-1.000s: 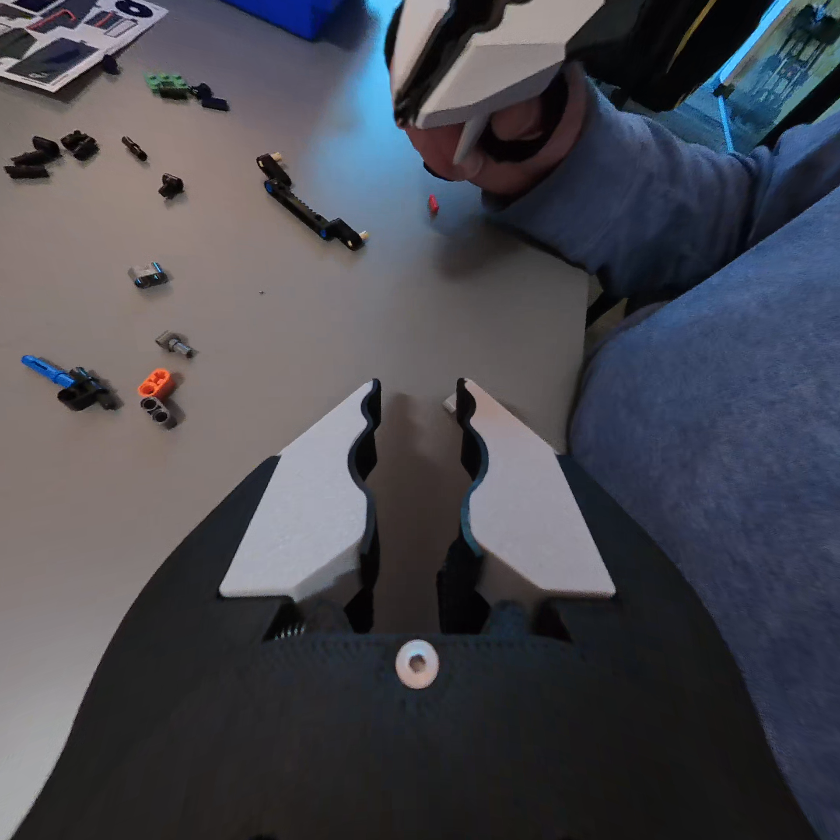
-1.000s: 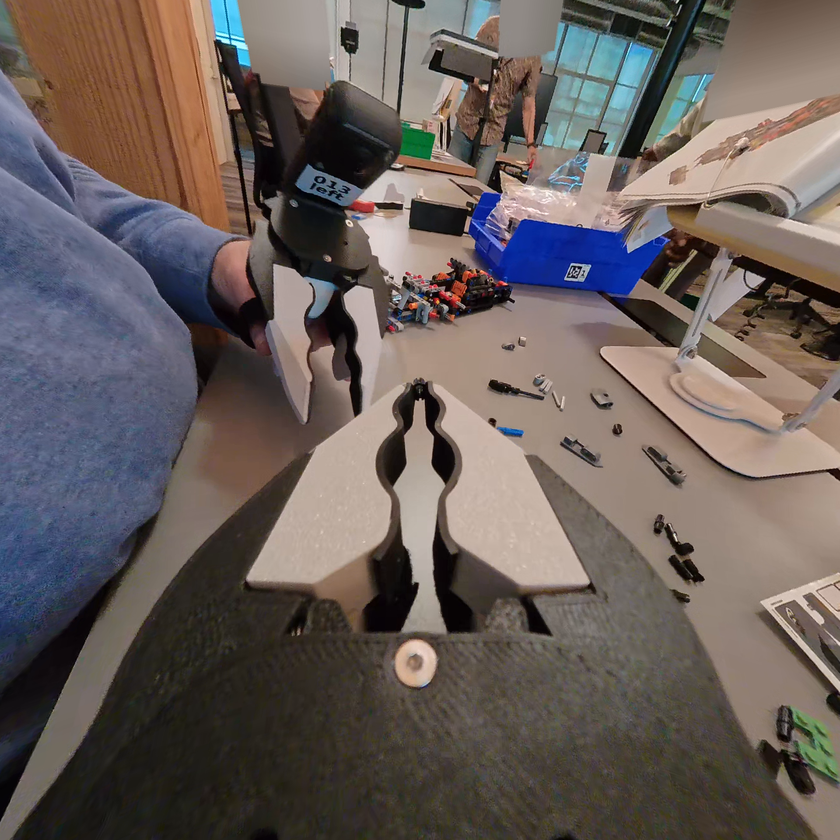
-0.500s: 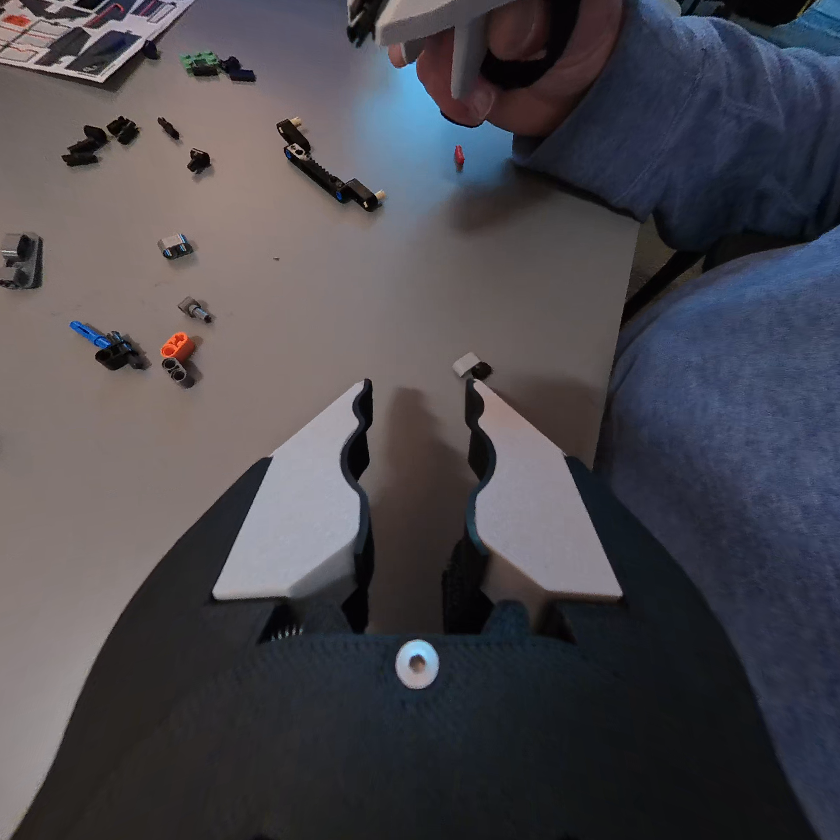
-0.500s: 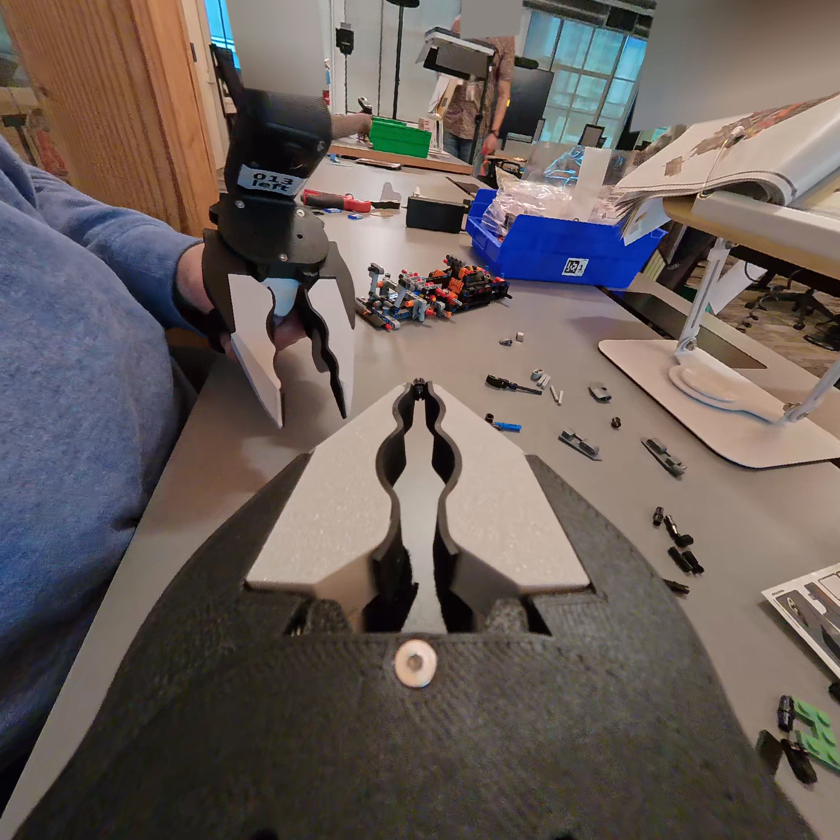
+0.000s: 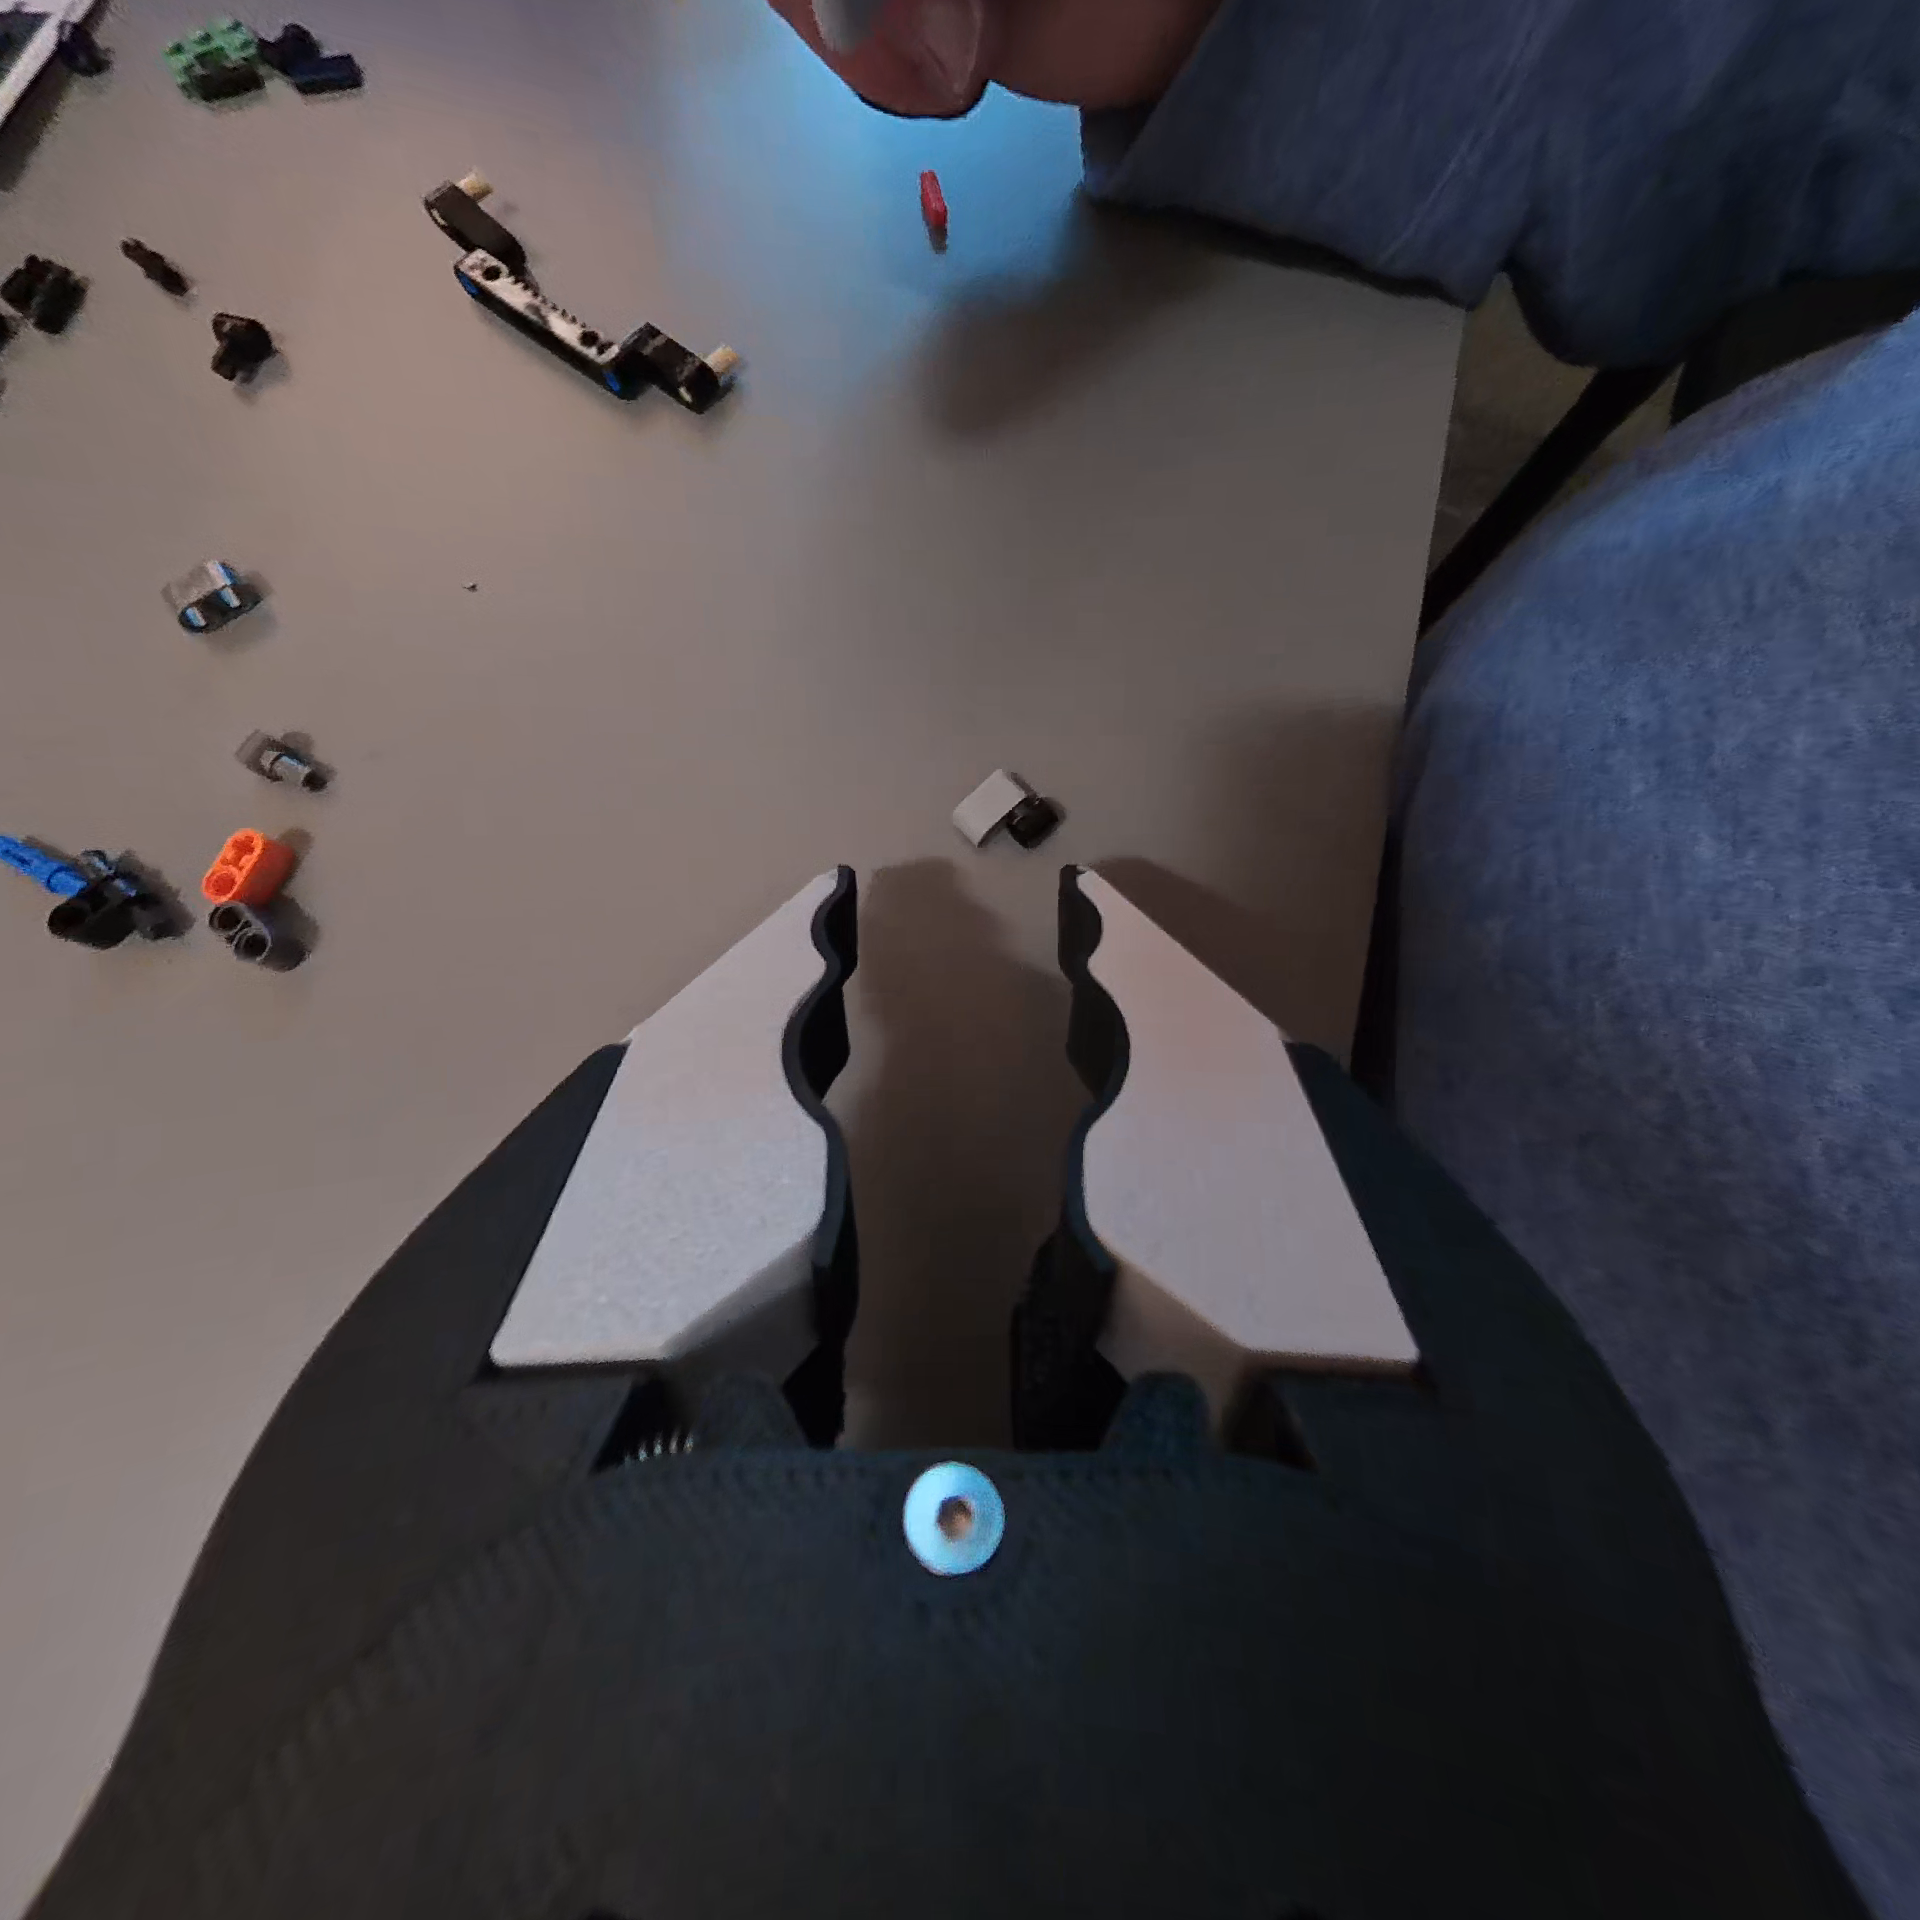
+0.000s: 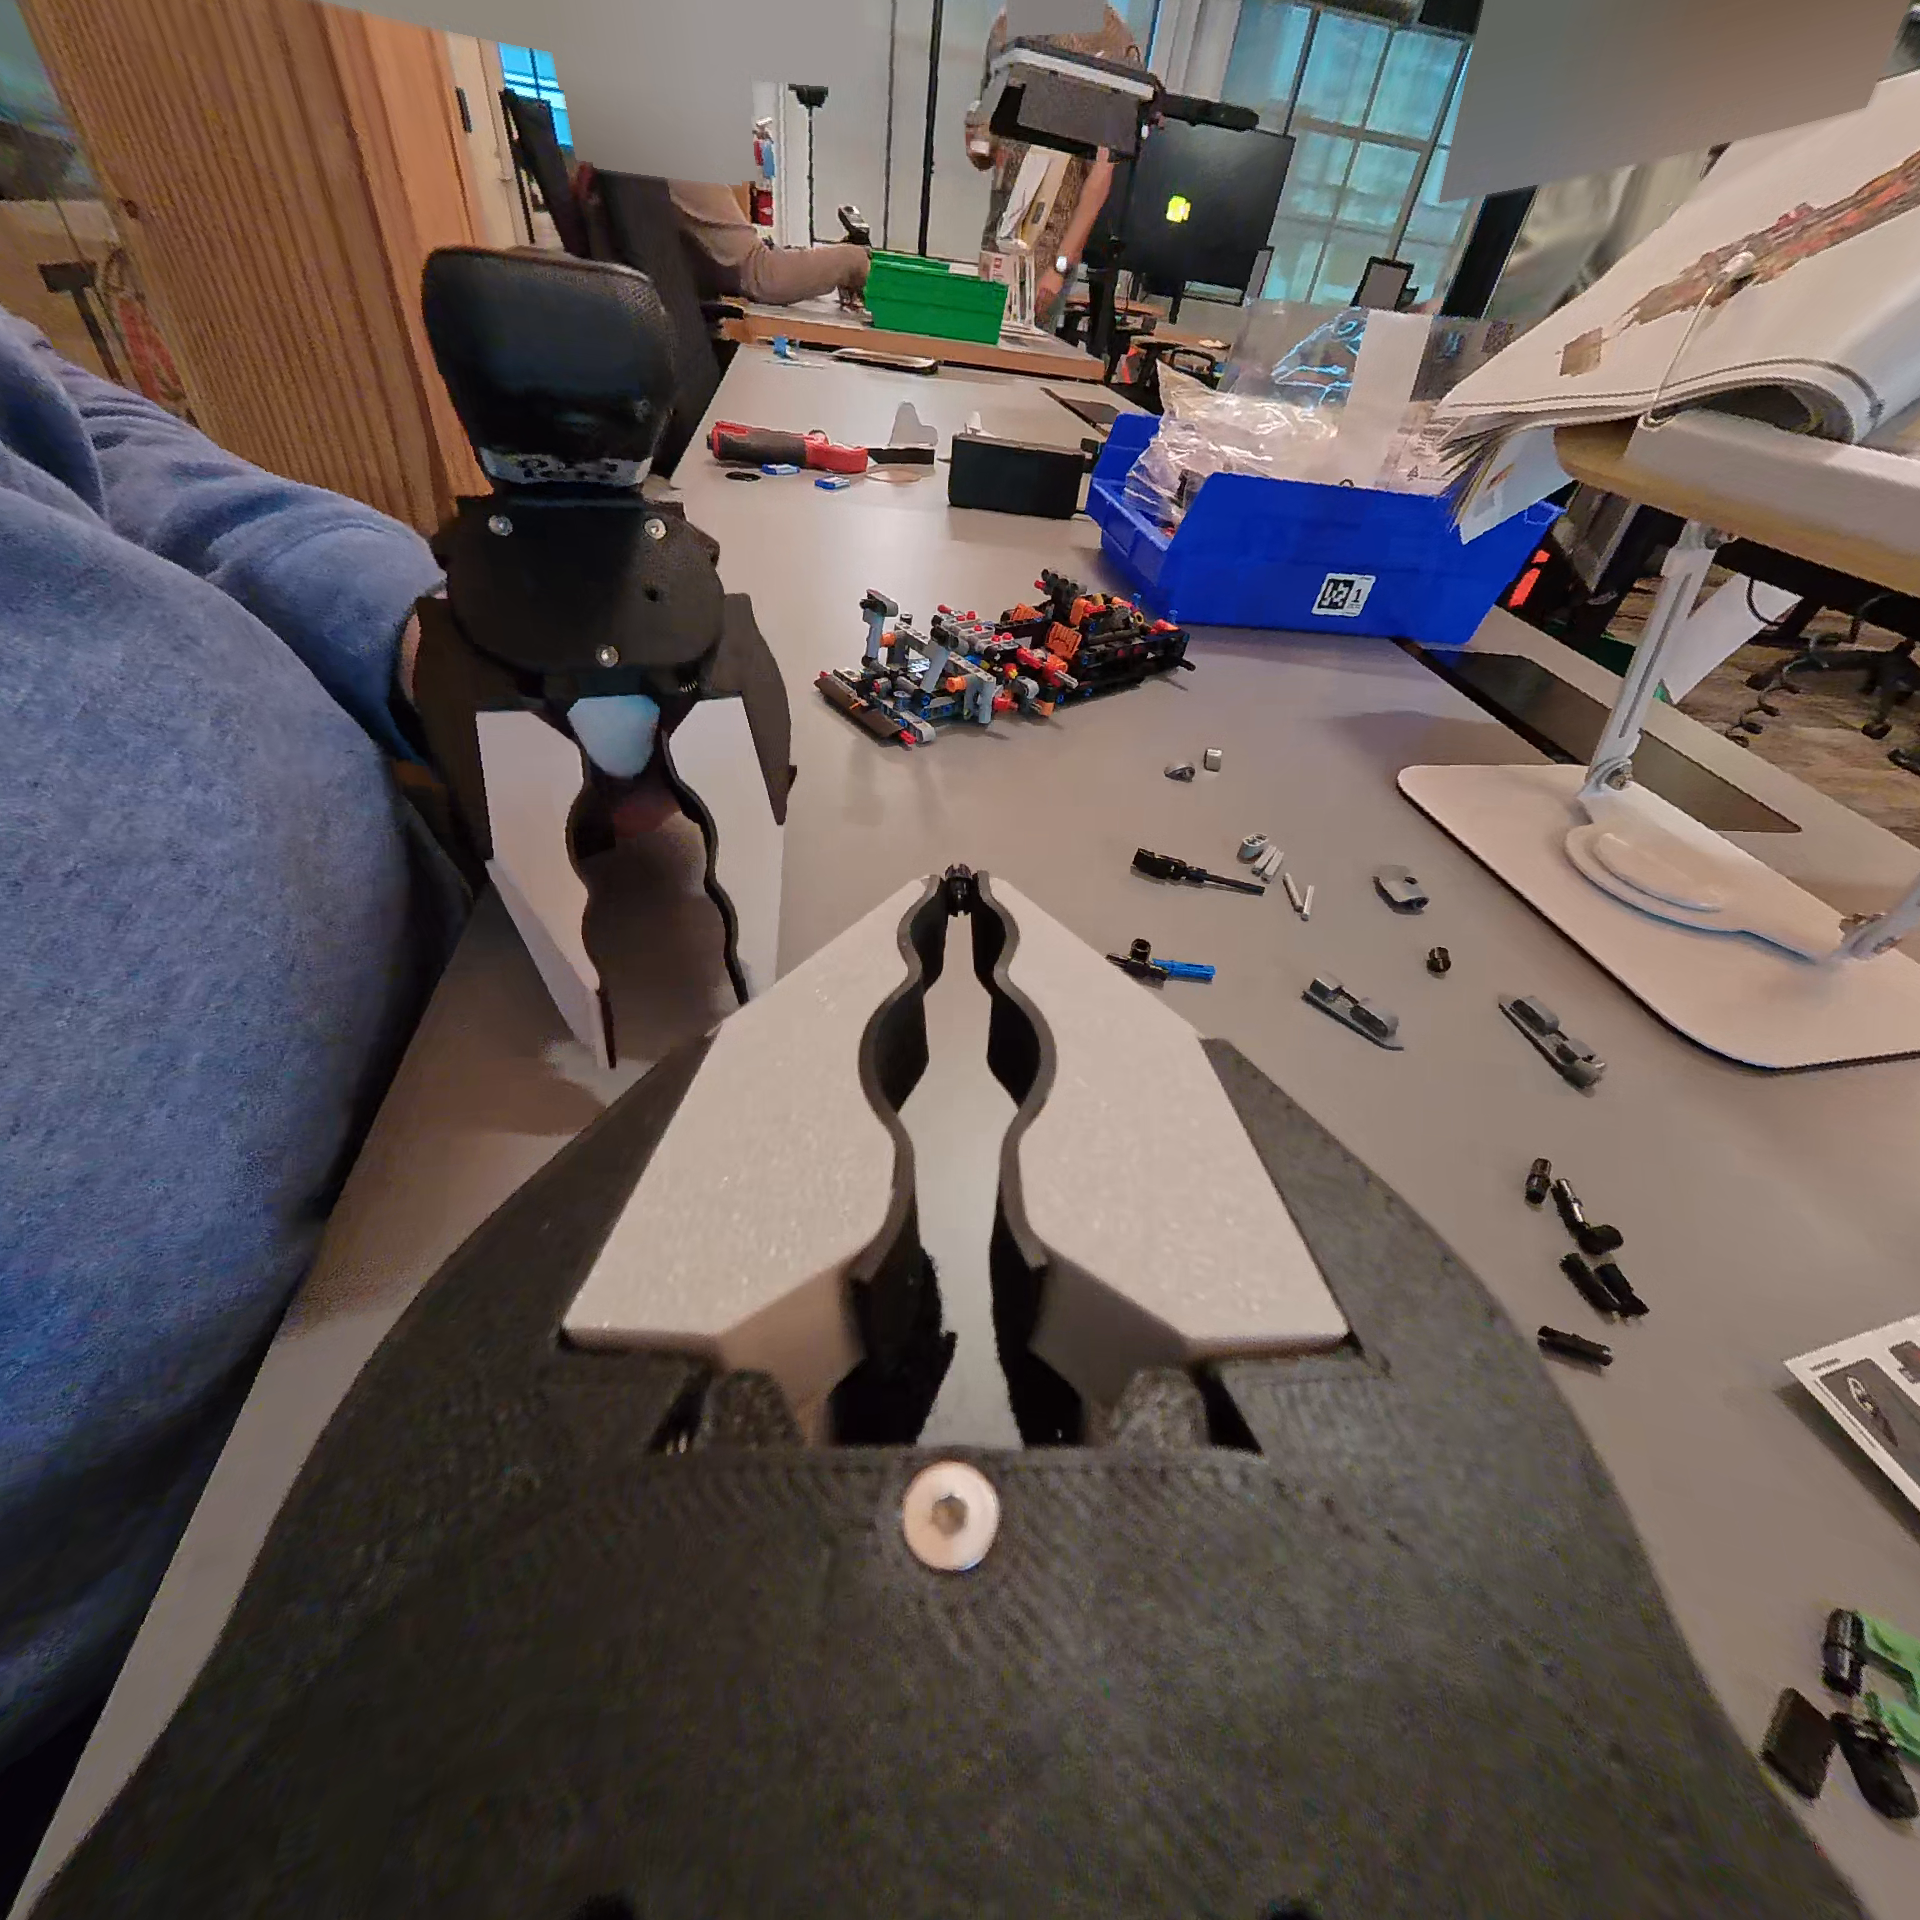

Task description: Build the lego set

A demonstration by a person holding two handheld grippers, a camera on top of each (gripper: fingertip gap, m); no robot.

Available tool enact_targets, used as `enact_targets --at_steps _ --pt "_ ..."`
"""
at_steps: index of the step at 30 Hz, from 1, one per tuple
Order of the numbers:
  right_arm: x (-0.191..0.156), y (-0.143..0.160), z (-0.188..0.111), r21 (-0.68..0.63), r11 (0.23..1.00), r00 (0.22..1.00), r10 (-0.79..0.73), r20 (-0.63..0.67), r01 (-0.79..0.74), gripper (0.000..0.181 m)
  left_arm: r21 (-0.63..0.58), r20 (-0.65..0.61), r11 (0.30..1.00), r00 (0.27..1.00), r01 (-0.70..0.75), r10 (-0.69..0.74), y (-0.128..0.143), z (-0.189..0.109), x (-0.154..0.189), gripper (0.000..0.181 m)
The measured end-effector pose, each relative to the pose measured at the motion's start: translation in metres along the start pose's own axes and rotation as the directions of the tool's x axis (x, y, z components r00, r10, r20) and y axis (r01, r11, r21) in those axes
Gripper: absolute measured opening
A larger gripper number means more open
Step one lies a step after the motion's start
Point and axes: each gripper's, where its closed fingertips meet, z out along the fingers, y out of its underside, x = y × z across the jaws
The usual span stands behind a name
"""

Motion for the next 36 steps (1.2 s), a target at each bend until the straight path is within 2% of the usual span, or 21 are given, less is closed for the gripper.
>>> enact_targets --at_steps 4,8,11,15,21,25,28,32,36 --pt "0.0 0.0 0.0 -0.002 1.0 1.0 -0.001 0.0 0.001 0.002 -0.045 -0.006 0.996 0.997 -0.073 0.073 -0.001 0.01 0.002 0.037" --pt "0.0 0.0 0.0 -0.003 1.0 1.0 -0.002 -0.002 0.002 0.002 -0.066 -0.006 0.996 0.998 -0.057 0.057 -0.003 0.016 0.008 0.042" --pt "0.0 0.0 0.0 -0.003 1.0 1.0 -0.002 -0.002 0.002 0.002 -0.091 0.089 0.995 0.995 -0.034 0.043 -0.001 0.014 0.001 0.046" --pt "-0.002 0.0 0.001 -0.007 1.0 1.0 -0.006 0.006 0.006 0.002 -0.092 0.109 0.995 0.993 0.046 -0.036 -0.002 0.013 0.004 0.038" --pt "-0.003 -0.001 0.001 -0.004 1.0 1.0 -0.012 0.005 0.012 0.002 -0.102 0.146 0.992 0.988 0.074 -0.059 -0.004 0.02 0.004 0.023" --pt "-0.003 -0.002 0.0 -0.002 1.0 1.0 -0.015 0.003 0.015 0.002 -0.128 0.128 0.991 0.991 0.046 -0.029 -0.005 0.021 0.004 0.019" --pt "-0.004 -0.002 0.0 -0.001 1.0 1.0 -0.014 0.003 0.014 0.002 -0.154 0.102 0.985 0.991 -0.072 0.088 -0.004 0.018 0.002 0.019" --pt "-0.004 -0.001 0.001 -0.008 1.0 1.0 -0.012 0.008 0.012 0.002 -0.175 0.039 0.976 0.989 -0.132 0.141 0.007 0.008 -0.014 0.021" --pt "-0.004 0.001 0.002 -0.016 1.0 1.0 -0.012 0.009 0.012 0.002 -0.186 0.055 0.98 0.995 -0.076 0.087 0.014 -0.002 -0.027 0.042"
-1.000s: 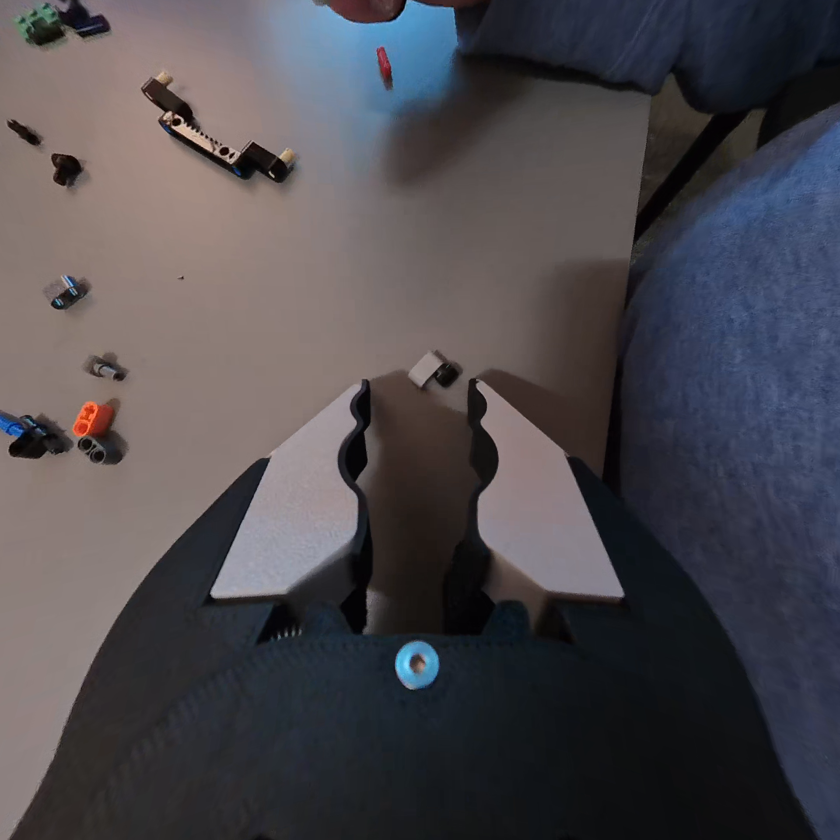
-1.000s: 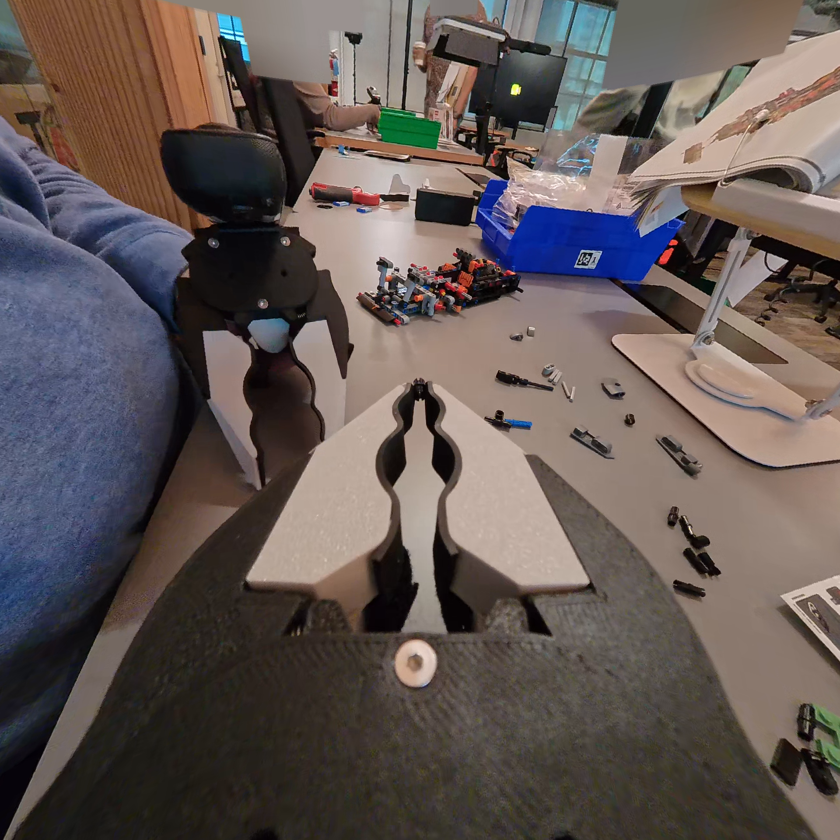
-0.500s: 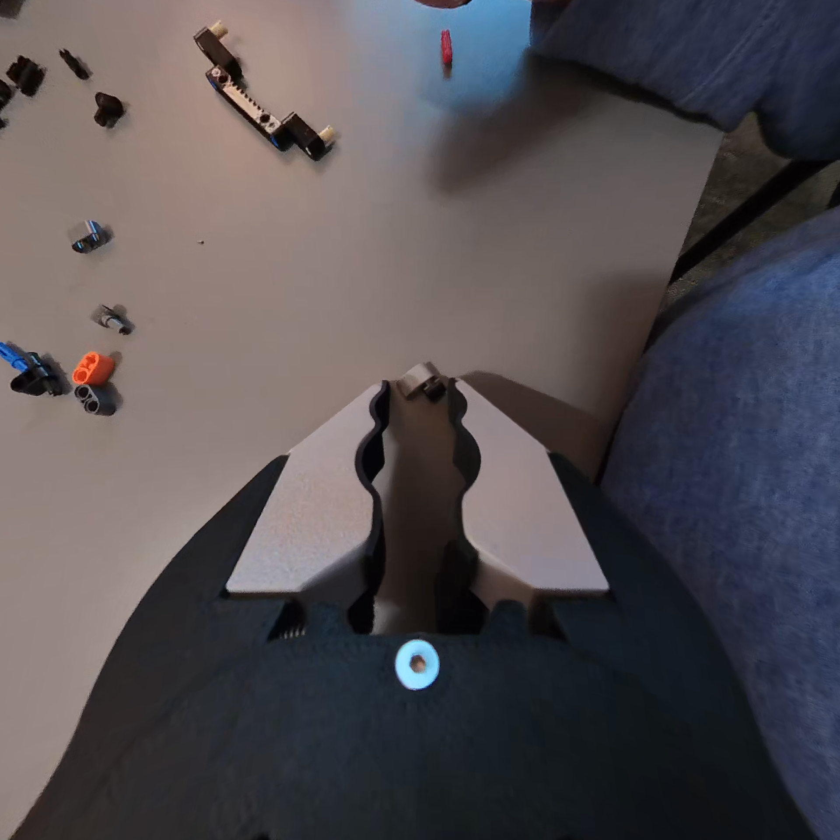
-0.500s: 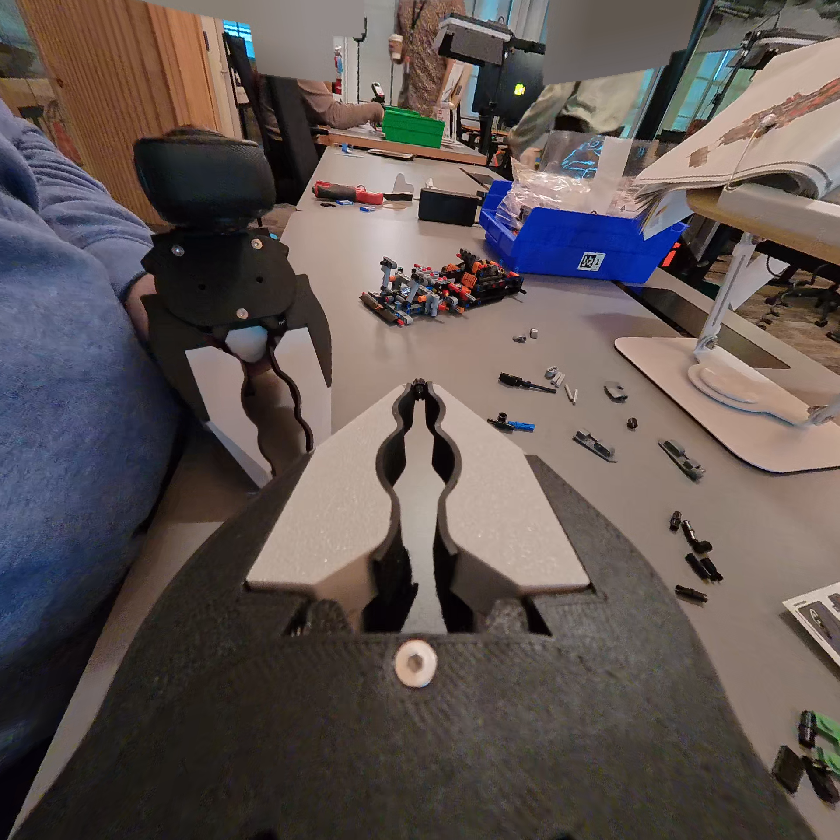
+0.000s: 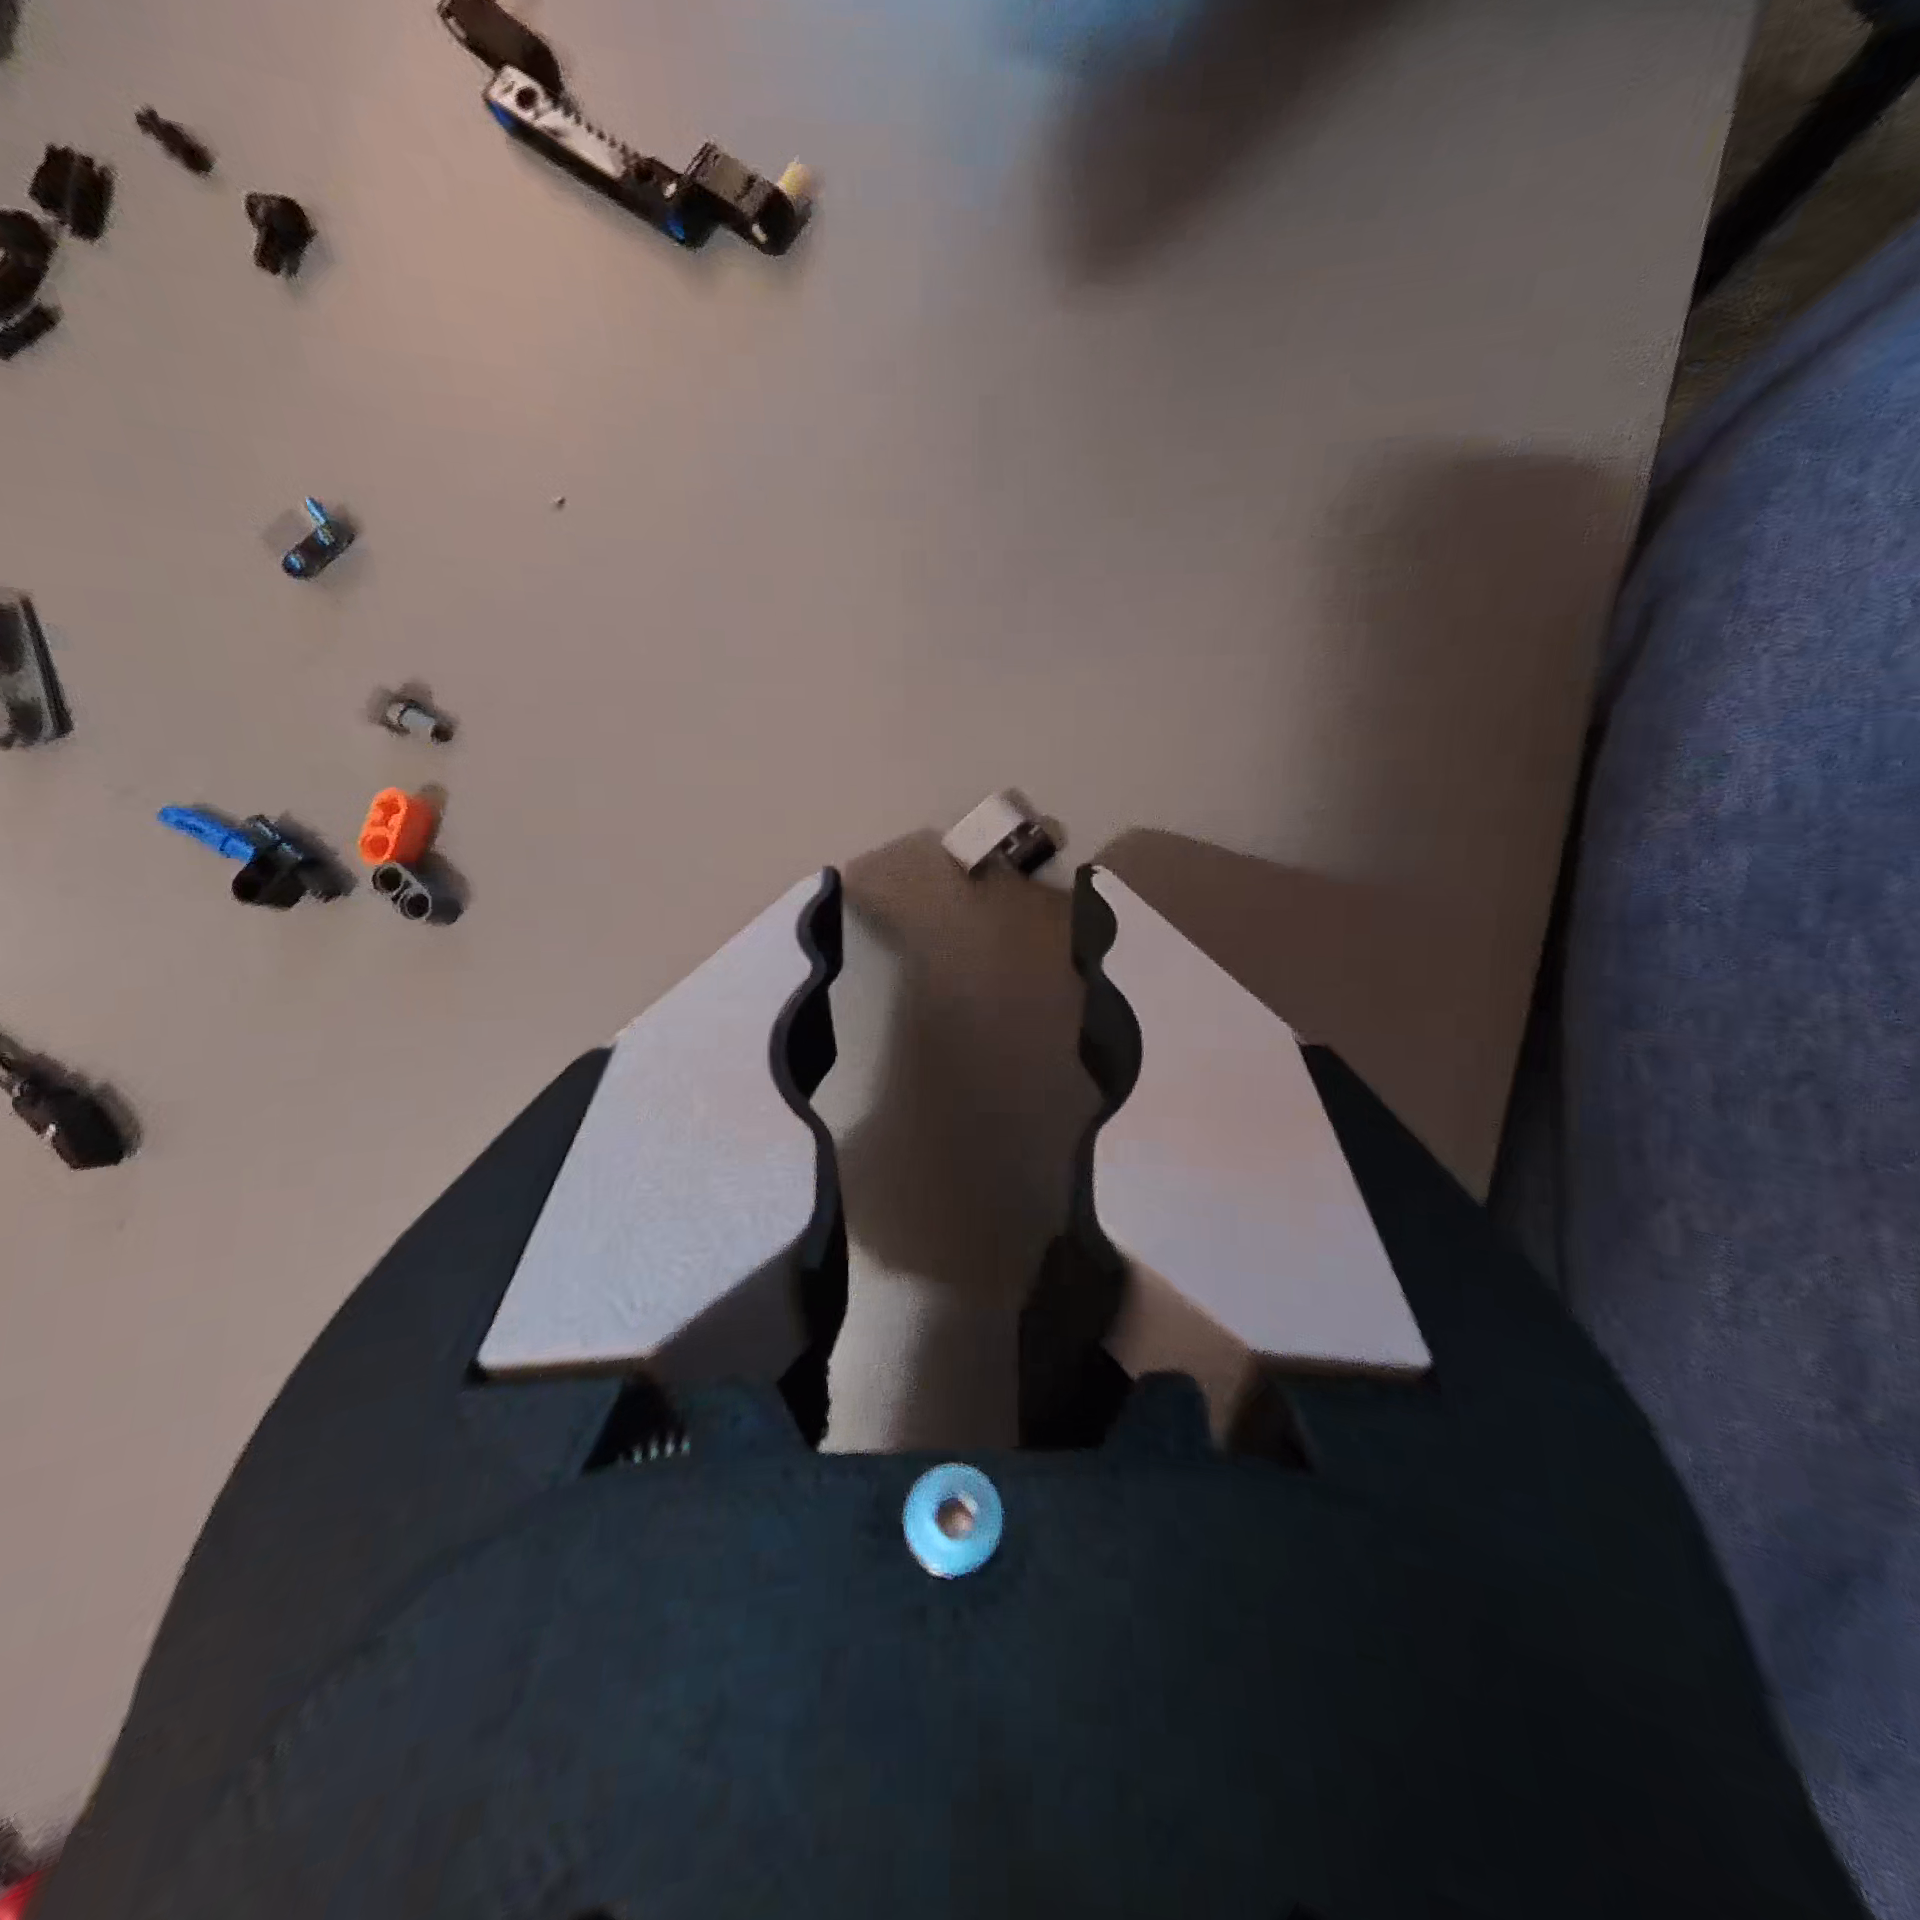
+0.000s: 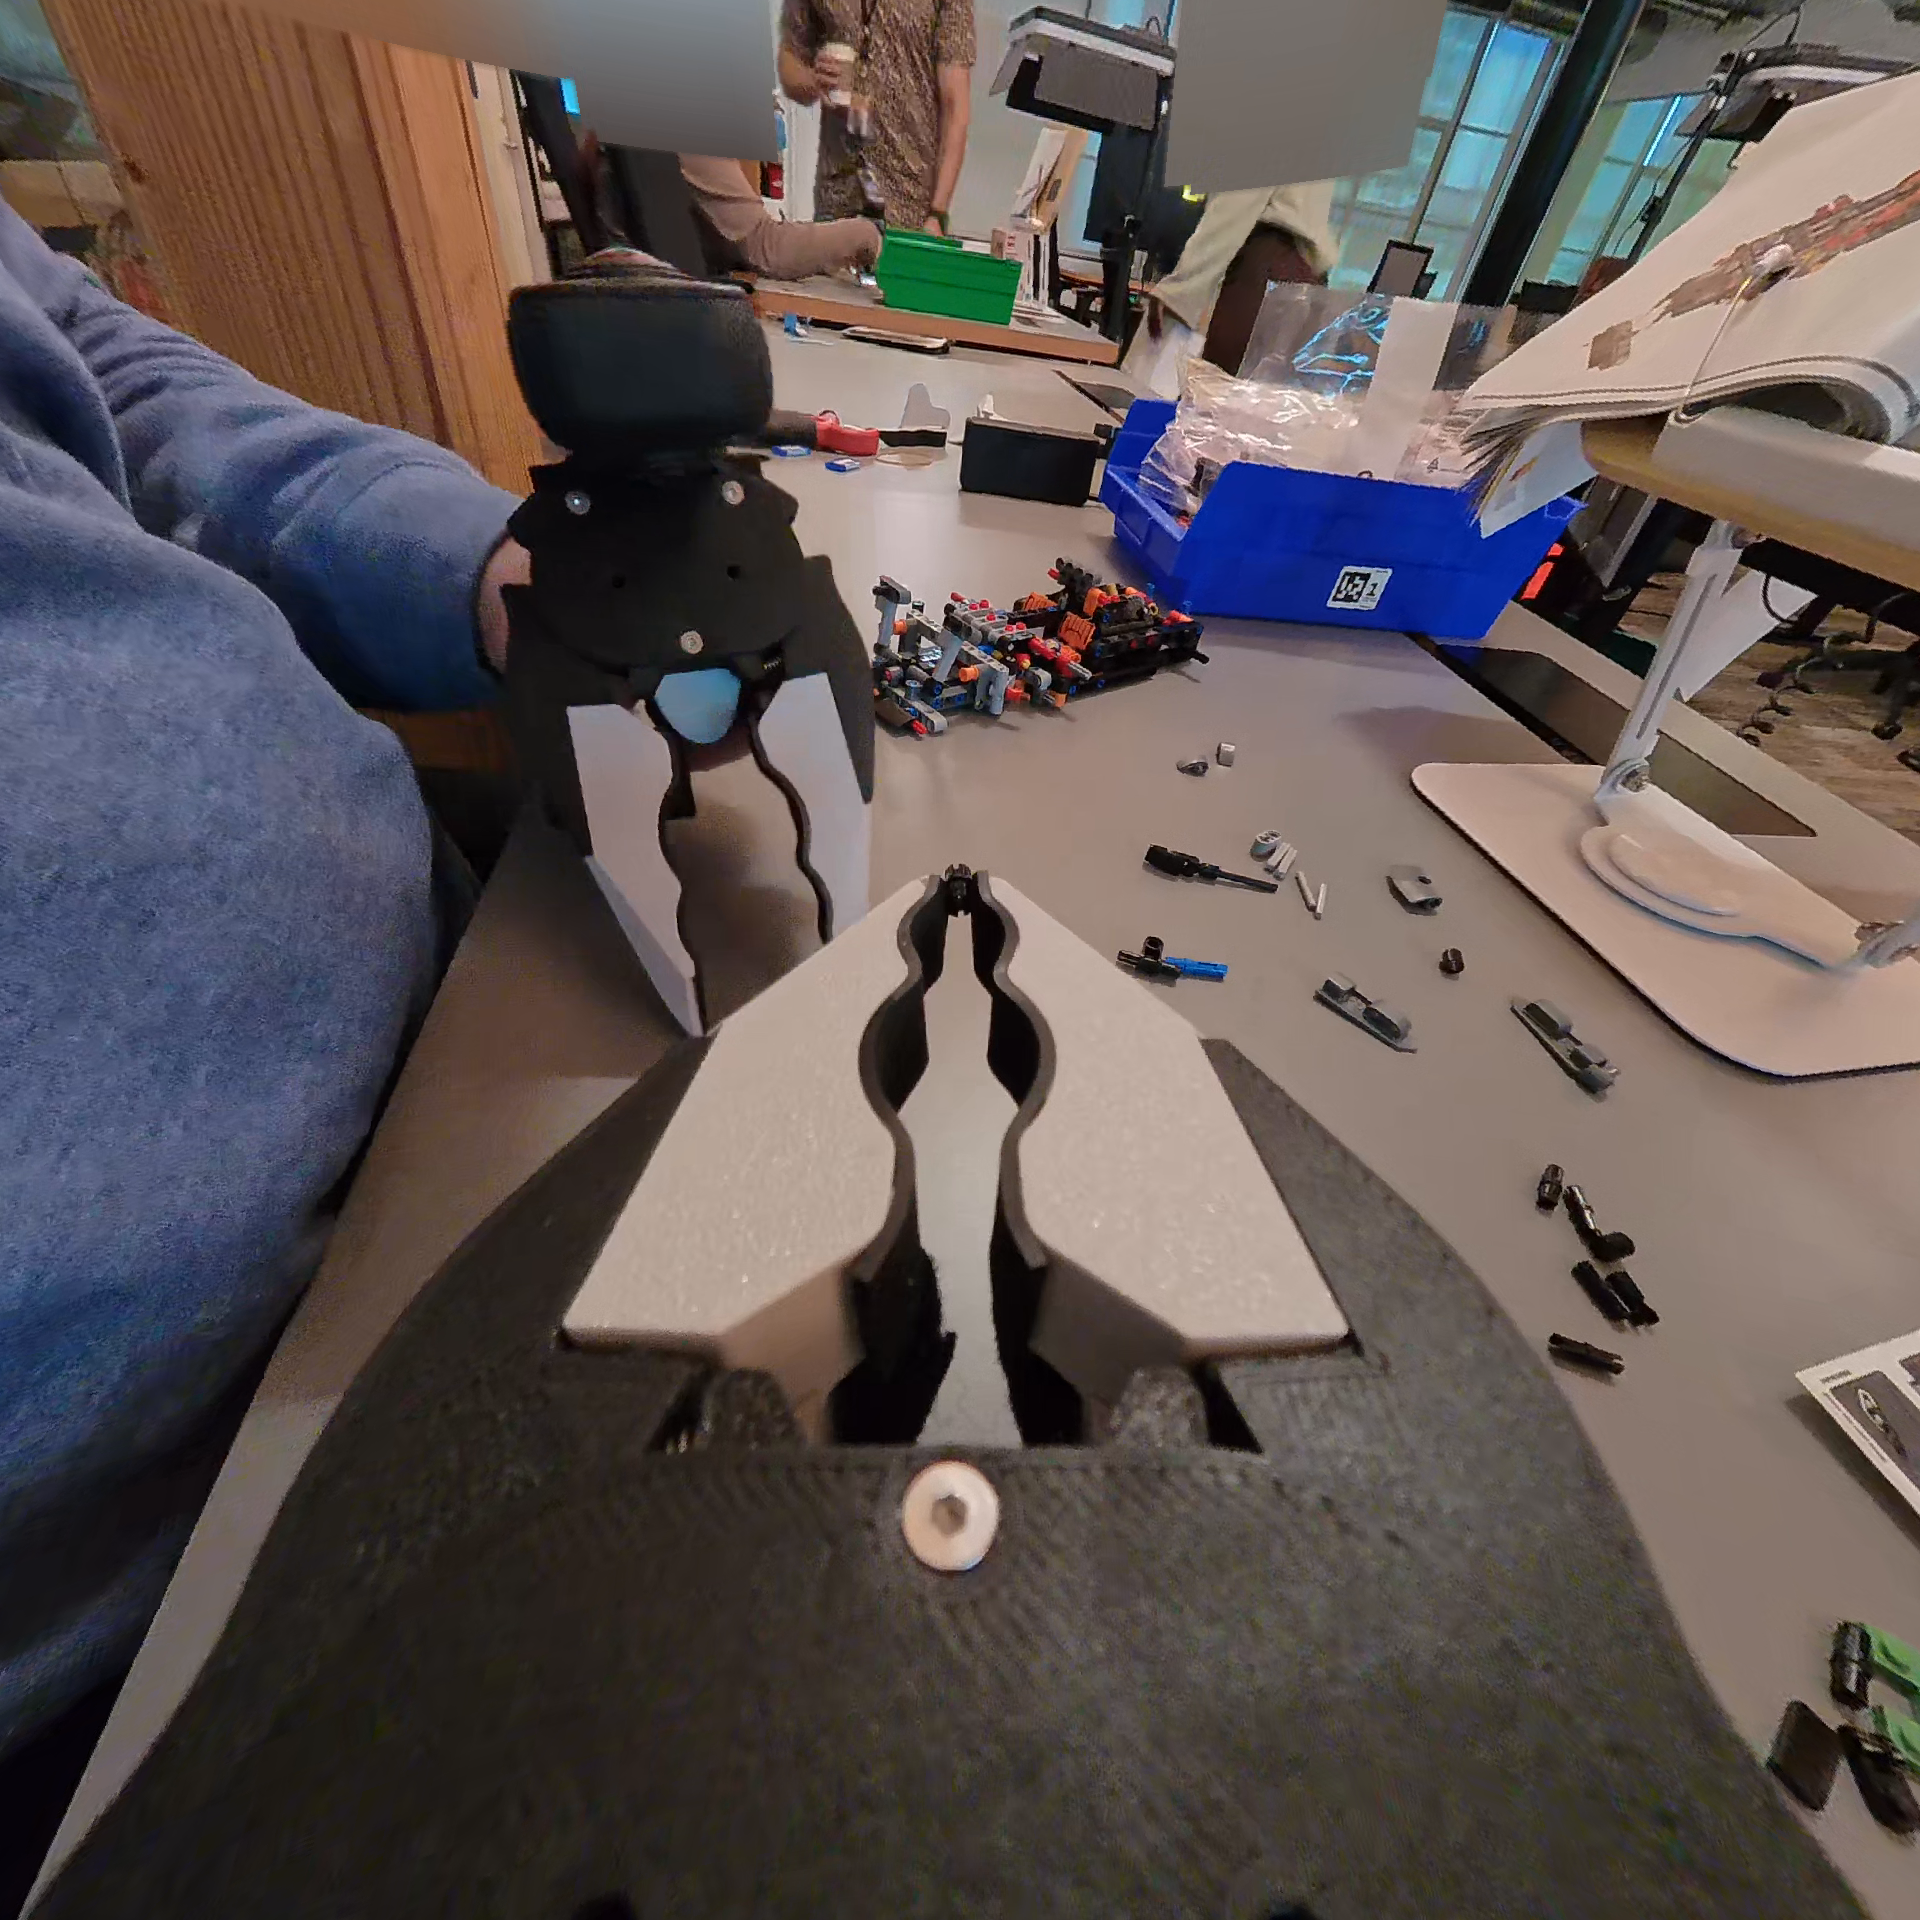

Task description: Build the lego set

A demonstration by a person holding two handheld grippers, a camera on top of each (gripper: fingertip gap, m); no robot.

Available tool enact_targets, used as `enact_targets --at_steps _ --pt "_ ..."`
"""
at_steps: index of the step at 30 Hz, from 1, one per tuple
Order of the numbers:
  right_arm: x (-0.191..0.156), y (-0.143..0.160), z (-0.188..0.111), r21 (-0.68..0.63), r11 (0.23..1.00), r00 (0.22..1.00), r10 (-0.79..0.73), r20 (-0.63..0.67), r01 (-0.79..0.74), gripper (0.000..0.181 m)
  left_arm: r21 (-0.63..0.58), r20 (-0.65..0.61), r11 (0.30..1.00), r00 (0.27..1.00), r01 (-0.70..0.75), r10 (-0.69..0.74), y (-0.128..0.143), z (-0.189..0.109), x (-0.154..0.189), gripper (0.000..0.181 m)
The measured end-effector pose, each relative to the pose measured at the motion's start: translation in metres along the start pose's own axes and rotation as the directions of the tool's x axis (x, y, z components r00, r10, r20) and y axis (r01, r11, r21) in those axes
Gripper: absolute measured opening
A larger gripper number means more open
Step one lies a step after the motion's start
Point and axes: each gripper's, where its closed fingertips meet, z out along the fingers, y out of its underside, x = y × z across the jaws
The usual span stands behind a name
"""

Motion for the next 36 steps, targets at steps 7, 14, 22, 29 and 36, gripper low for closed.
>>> enact_targets --at_steps 7,14,22,29,36 --pt "-0.001 0.001 0.001 0.0 1.0 1.0 0.007 0.009 -0.007 0.002 0.016 0.061 0.988 0.986 0.156 -0.157 -0.006 0.006 0.006 0.033" --pt "-0.002 0.0 0.001 0.001 1.0 1.0 0.003 0.009 -0.003 0.002 0.004 0.083 0.986 0.983 0.166 -0.166 -0.009 0.009 0.006 0.017" --pt "-0.006 0.003 0.004 -0.013 1.0 1.0 0.005 0.022 -0.005 0.002 0.056 0.089 0.979 0.976 0.194 -0.199 -0.003 0.003 -0.004 0.016" --pt "-0.004 0.007 0.003 -0.02 1.0 0.999 0.023 0.022 -0.023 0.002 0.109 0.106 0.968 0.966 0.226 -0.238 0.005 -0.008 -0.016 0.015" --pt "0.002 0.007 -0.003 -0.003 0.999 0.999 0.05 0.008 -0.05 0.001 0.164 0.103 0.951 0.954 0.262 -0.281 0.011 -0.02 -0.025 0.015"
